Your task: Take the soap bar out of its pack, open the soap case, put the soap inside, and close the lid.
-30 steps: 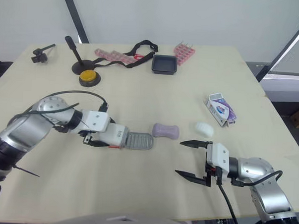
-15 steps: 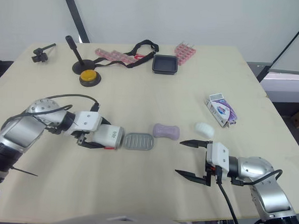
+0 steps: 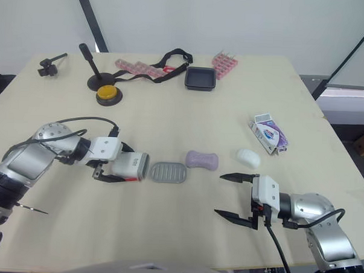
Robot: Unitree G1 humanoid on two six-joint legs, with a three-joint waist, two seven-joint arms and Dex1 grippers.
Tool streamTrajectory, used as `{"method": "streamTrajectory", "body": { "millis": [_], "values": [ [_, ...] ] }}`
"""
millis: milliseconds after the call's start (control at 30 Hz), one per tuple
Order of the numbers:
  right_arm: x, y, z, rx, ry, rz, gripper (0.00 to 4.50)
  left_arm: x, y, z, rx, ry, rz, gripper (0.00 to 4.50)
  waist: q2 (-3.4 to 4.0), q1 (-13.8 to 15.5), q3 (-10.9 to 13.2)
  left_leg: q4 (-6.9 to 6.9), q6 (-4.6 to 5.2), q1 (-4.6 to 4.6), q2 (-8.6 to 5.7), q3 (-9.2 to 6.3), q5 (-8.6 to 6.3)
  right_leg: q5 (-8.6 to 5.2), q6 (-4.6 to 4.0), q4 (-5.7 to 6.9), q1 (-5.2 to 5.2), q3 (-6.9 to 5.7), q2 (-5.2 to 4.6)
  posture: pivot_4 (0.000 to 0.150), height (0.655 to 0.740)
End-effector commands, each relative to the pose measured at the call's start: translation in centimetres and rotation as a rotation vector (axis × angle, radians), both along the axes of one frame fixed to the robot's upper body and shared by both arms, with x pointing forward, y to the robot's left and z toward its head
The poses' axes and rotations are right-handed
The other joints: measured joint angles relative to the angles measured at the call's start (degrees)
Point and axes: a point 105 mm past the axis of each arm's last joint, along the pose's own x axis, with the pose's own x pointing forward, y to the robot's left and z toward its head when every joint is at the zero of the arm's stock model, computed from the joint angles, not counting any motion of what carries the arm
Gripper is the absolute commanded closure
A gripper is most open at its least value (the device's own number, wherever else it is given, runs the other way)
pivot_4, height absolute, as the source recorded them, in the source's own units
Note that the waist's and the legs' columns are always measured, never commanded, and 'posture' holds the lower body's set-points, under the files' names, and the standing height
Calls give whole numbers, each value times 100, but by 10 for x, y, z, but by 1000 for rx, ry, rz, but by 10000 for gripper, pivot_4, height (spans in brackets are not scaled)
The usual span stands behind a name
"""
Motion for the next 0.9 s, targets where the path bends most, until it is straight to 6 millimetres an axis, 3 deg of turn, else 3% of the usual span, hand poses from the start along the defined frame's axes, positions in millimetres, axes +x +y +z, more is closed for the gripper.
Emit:
{"method": "streamTrajectory", "body": {
  "millis": [33, 200, 467, 567, 767, 900],
  "values": [
    [2, -5, 6, -5, -34, -1, 0, 2, 2, 20, -45, -36, 3, 88, 0, 0, 1, 0, 0, 0, 0, 0, 0, 0, 0, 0, 0, 0, 0, 1500, 7291],
    [5, -6, 9, -5, -40, -6, 0, 0, 10, 48, -143, -44, 10, 88, 0, -6, 8, -2, 0, 2, 0, 0, 0, 0, 0, -1, 0, 0, 0, 1500, 7291],
    [17, -6, 23, -9, -52, -26, 0, -15, 12, 93, -514, -26, 91, 88, 3, -24, 11, -21, -6, 10, -1, 4, 3, 0, -1, -9, 2, 1, 1, 1500, 7291],
    [21, -2, 32, -46, -76, -19, 0, -36, 16, 87, -626, -20, 181, 88, 2, -75, 13, -37, -8, 13, -2, 11, 2, 5, 9, -26, 7, 11, 5, 1500, 7291],
    [29, 13, 46, -85, -80, -38, 0, -83, 18, 52, -683, 17, 315, 88, -23, -68, 30, -67, -15, 19, 9, 3, -2, 18, 32, -58, 19, -12, 13, 1500, 7291],
    [34, 22, 47, -136, -45, -42, 0, -96, 19, 39, -714, 16, 396, 88, -23, -8, 38, -89, 2, 36, 10, 2, -7, 15, 27, -81, 33, -25, 9, 1500, 7291]
  ]
}}
